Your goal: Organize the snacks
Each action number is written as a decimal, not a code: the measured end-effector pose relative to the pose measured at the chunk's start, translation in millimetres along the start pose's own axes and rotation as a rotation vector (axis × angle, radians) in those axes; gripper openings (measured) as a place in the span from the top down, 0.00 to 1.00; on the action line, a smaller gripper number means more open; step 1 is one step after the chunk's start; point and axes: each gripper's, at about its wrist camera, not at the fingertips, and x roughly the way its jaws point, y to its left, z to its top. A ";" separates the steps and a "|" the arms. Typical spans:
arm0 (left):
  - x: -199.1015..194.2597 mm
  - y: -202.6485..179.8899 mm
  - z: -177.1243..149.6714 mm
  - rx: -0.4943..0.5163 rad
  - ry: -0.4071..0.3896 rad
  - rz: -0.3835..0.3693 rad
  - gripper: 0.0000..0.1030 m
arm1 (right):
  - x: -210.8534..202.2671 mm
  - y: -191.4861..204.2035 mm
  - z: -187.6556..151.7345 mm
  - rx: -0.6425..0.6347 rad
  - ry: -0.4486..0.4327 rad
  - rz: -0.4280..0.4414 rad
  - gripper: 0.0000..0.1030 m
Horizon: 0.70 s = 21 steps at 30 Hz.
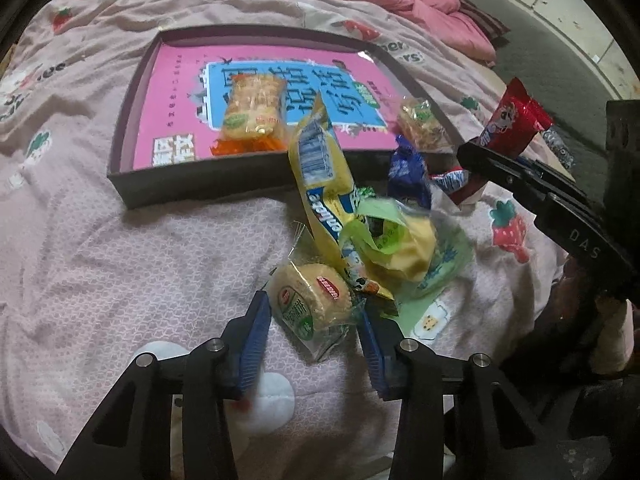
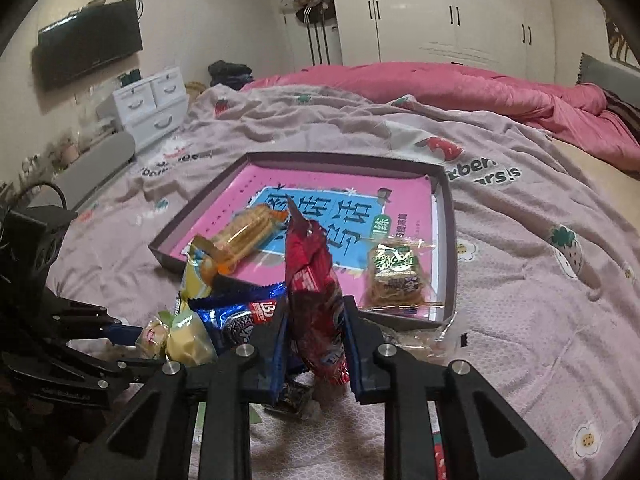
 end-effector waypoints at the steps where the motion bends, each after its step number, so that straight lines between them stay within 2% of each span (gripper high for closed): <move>1: -3.1 -0.1 0.5 0.000 -0.008 -0.003 0.57 | -1.1 -0.4 0.0 0.005 -0.003 0.002 0.76; 21: -53.8 12.4 13.6 -0.039 -0.171 0.027 0.57 | -21.6 -8.9 4.2 0.061 -0.085 0.022 0.76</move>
